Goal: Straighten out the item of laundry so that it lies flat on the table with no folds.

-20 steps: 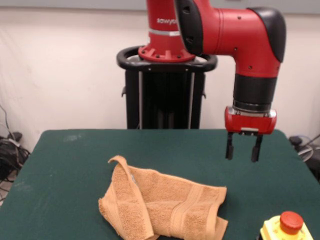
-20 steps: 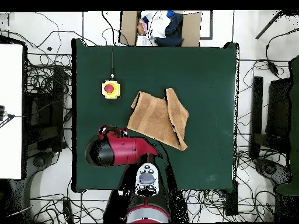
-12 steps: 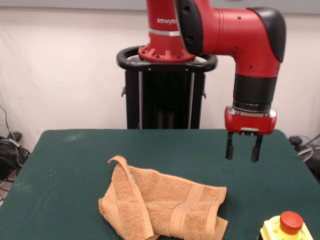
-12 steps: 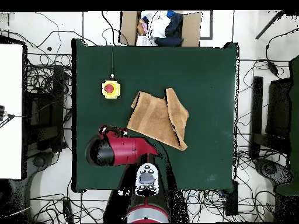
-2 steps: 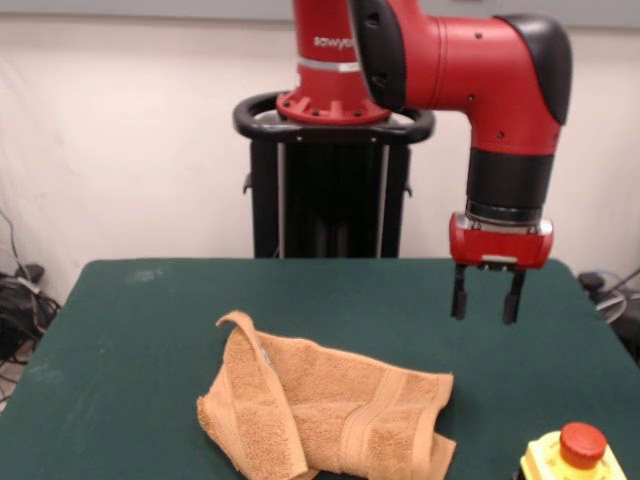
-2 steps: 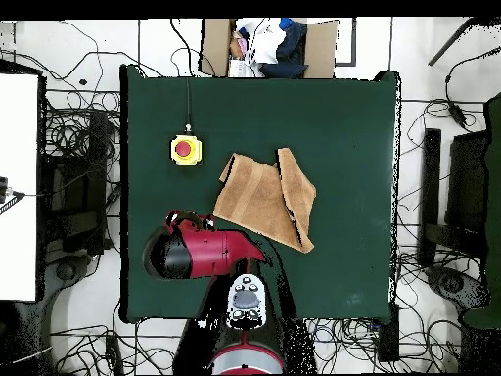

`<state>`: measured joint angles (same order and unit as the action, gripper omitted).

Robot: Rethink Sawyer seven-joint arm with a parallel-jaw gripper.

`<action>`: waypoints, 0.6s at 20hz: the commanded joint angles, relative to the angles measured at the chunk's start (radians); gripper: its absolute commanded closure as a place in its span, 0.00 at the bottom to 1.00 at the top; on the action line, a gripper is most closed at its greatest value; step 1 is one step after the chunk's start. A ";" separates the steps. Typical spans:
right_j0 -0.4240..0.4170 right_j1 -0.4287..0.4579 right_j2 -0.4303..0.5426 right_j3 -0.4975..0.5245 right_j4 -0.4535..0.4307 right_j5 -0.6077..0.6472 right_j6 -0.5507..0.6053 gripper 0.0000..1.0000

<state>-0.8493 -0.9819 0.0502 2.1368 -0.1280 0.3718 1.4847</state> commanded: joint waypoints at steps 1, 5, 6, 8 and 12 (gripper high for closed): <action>0.004 -0.030 0.079 0.006 -0.096 0.040 -0.044 0.00; 0.109 -0.008 0.039 0.004 -0.085 0.016 0.104 0.00; 0.146 0.007 0.024 0.014 -0.072 -0.007 0.154 0.00; 0.250 0.048 -0.023 0.017 -0.032 -0.064 0.270 0.00; 0.447 0.103 -0.114 0.017 0.099 -0.133 0.445 0.00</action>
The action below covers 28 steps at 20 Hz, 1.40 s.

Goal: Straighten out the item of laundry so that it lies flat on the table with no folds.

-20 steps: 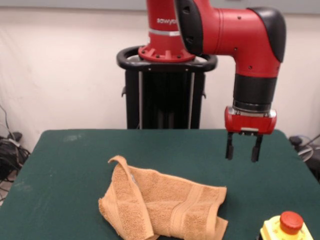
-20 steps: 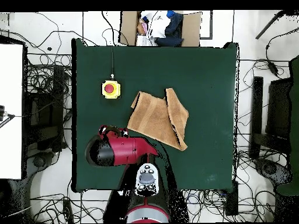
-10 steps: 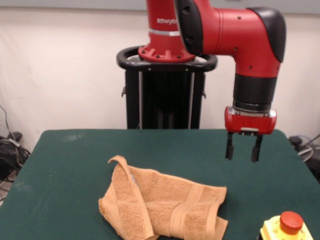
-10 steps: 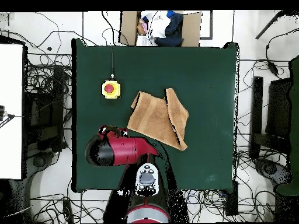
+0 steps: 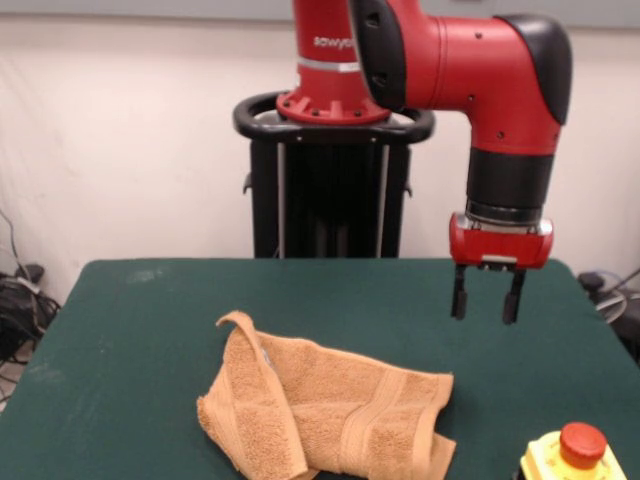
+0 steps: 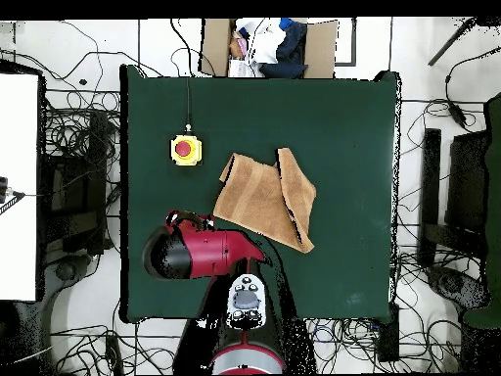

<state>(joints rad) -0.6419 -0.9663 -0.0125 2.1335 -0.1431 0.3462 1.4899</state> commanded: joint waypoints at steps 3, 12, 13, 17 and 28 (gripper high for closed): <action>0.398 0.125 -0.134 0.002 0.231 -0.114 0.542 0.00; 0.458 0.514 -0.149 -0.156 0.410 -0.496 0.557 0.00; 0.468 0.549 -0.159 -0.178 0.432 -0.516 0.562 0.00; 0.527 0.644 -0.203 -0.242 0.550 -0.540 0.569 0.00; 0.649 0.637 -0.246 -0.263 0.764 -0.400 0.530 0.00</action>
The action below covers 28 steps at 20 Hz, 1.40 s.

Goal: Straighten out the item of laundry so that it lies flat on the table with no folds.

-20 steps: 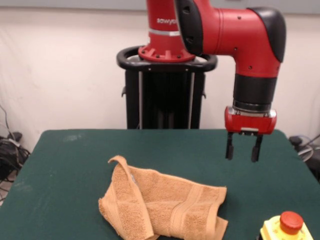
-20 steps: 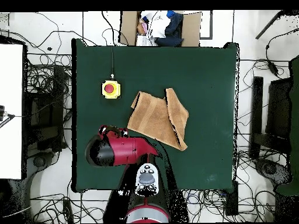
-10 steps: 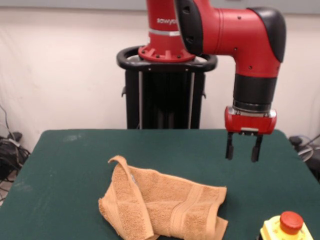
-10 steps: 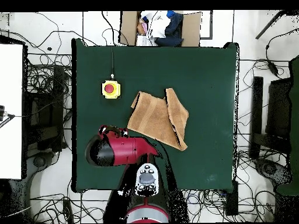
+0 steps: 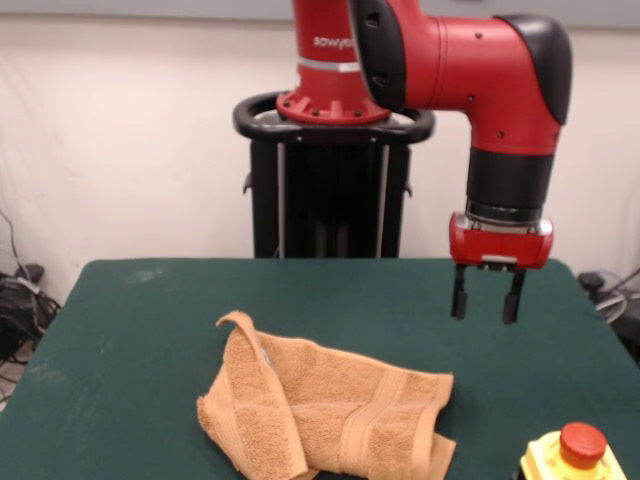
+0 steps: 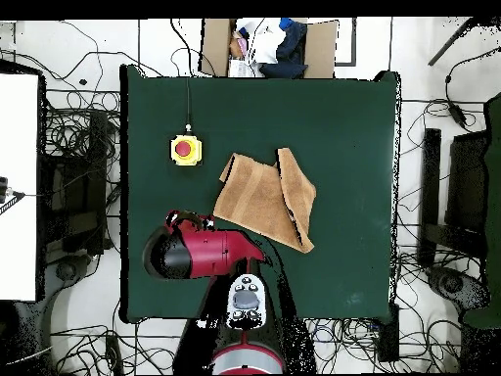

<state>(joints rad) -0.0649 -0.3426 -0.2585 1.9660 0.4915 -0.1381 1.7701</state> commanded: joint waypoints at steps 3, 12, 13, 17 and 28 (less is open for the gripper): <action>0.044 -0.001 0.034 -0.089 0.110 0.069 0.231 0.00; 0.013 0.039 -0.005 -0.109 0.077 0.023 0.186 0.00; 0.008 0.046 -0.007 -0.112 0.073 0.015 0.184 0.00; -0.020 0.088 0.011 -0.154 0.048 -0.023 0.171 0.00; -0.133 0.127 0.117 -0.184 -0.064 -0.037 0.157 0.00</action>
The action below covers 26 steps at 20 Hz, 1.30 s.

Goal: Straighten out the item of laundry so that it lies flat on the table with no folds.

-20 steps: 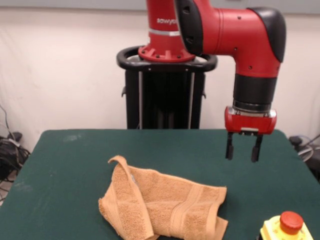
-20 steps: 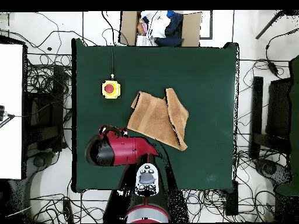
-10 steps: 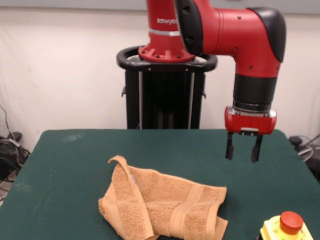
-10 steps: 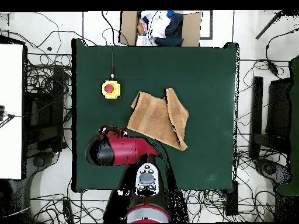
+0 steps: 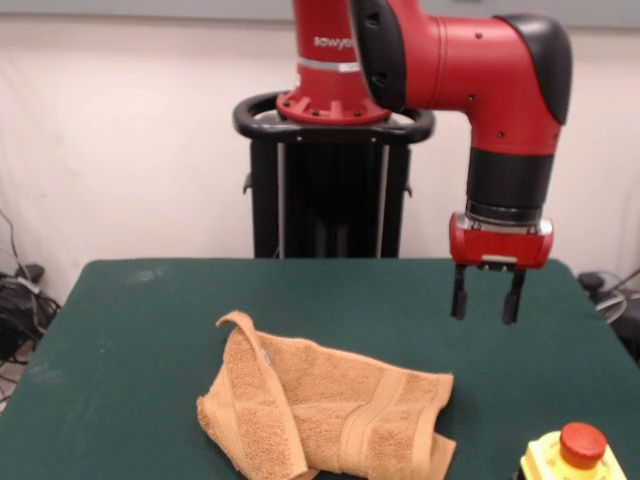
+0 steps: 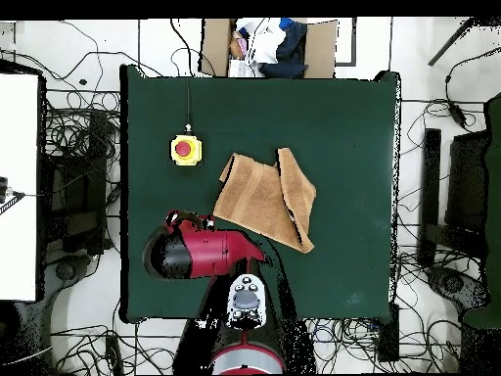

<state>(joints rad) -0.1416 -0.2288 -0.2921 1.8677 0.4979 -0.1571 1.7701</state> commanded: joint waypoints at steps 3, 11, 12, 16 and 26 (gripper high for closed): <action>-0.066 -0.038 0.174 -0.055 -0.092 0.037 0.153 0.00; -0.081 -0.072 0.235 -0.036 -0.108 0.082 0.180 0.00; -0.085 -0.071 0.246 -0.037 -0.107 0.083 0.184 0.00; -0.101 -0.055 0.301 -0.052 -0.094 0.080 0.203 0.00; -0.304 -0.059 0.544 0.032 -0.120 0.186 0.193 0.00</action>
<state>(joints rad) -0.3590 -0.3064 -0.0194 1.8660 0.3943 -0.1436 1.7701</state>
